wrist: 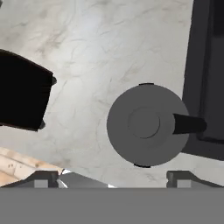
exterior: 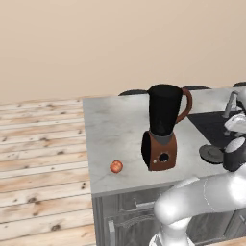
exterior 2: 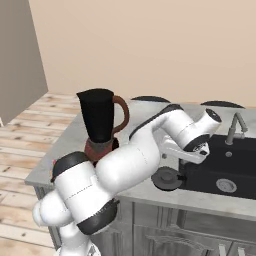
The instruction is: Open the blender lid, put the peach in the blender, close the lid, and start the blender.
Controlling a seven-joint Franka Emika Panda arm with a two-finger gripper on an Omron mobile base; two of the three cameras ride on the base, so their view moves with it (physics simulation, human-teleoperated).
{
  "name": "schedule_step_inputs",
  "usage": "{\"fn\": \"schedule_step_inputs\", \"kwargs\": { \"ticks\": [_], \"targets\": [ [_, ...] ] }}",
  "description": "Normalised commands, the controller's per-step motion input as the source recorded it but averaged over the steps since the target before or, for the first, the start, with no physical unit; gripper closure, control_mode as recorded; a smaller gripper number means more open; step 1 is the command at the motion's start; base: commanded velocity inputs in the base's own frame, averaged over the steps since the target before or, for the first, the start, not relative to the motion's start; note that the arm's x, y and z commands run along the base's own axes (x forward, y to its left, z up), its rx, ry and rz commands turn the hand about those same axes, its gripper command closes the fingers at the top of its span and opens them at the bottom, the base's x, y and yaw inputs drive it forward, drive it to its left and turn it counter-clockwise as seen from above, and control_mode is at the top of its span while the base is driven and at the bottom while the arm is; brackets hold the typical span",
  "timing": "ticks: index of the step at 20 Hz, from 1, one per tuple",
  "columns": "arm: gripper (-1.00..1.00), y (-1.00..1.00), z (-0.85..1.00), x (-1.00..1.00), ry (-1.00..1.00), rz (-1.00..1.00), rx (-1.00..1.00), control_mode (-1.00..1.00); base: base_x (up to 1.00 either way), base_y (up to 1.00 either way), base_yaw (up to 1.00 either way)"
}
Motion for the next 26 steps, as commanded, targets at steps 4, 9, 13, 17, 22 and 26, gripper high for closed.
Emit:
{"fn": "schedule_step_inputs", "kwargs": {
  "ticks": [4,9,13,17,22,26],
  "targets": [
    [-1.00,0.81,0.86,-0.94,-0.23,-0.07,-0.07,-1.00,0.00,0.00,0.00],
    [-1.00,1.00,0.78,-0.81,-0.21,-0.07,-0.17,-1.00,0.00,0.00,0.00],
    [-1.00,1.00,0.57,-0.68,-0.14,-0.05,-0.24,-1.00,0.00,0.00,0.00],
    [-1.00,1.00,0.17,-0.45,-0.02,-0.02,-0.27,-1.00,0.00,0.00,0.00],
    [-1.00,1.00,0.00,-0.27,0.01,0.00,-0.24,-1.00,0.00,0.00,0.00],
    [-1.00,1.00,0.00,-0.16,0.05,-0.02,-0.20,-1.00,0.00,0.00,0.00]
  ]
}}
